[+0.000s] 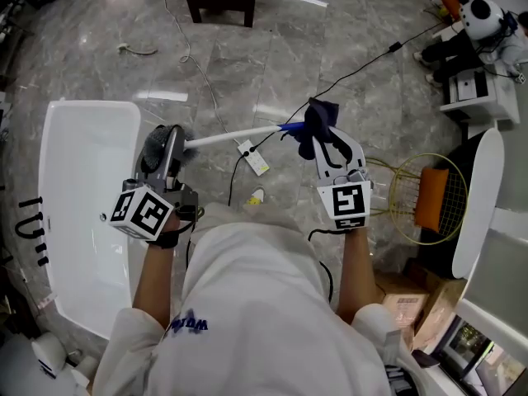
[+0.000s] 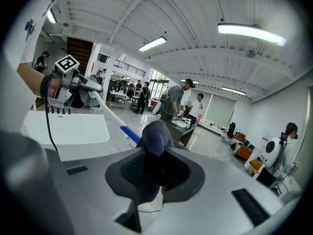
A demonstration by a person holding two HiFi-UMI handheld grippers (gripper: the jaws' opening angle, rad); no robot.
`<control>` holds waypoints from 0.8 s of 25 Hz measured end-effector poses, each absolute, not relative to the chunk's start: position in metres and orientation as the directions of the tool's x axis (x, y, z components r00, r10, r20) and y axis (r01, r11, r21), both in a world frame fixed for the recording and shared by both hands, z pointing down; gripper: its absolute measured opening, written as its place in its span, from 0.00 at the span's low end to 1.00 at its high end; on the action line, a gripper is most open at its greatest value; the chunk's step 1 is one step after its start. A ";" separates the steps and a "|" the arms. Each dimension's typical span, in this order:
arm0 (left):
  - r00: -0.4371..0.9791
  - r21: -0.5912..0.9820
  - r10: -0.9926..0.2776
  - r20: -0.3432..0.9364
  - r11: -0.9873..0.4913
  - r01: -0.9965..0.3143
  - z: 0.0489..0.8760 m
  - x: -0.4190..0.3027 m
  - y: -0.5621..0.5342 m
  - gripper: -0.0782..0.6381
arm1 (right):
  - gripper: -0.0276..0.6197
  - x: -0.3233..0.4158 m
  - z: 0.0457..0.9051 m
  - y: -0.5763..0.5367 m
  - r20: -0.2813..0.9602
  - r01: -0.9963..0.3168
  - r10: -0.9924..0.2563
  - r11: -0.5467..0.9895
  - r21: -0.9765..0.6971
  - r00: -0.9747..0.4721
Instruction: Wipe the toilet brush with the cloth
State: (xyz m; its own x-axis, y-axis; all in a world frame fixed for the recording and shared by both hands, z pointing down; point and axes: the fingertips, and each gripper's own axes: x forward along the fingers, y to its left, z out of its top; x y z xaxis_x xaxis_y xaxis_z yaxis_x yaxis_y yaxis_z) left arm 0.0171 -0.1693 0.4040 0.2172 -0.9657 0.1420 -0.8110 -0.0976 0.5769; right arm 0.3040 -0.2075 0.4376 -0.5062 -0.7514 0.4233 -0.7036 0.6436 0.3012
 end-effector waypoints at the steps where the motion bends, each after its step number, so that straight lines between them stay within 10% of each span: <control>1: 0.221 0.574 -0.964 0.145 -0.099 -0.813 0.404 0.020 -0.170 0.39 | 0.15 0.302 0.437 -0.207 0.421 -0.703 -0.747 0.649 0.292 -0.515; 20: 0.289 0.526 -0.935 0.205 -0.145 -0.838 0.409 0.085 -0.177 0.40 | 0.15 0.176 0.397 -0.142 0.211 -0.548 -0.539 0.836 0.019 -0.816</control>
State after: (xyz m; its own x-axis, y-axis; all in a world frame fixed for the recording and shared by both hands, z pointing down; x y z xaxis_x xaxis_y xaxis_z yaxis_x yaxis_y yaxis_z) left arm 0.0850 -0.1767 0.4088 0.2894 -0.9351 0.2045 -0.8383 -0.1445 0.5257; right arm 0.1758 -0.1421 0.3972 -0.8156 -0.5388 0.2110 -0.5477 0.8365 0.0192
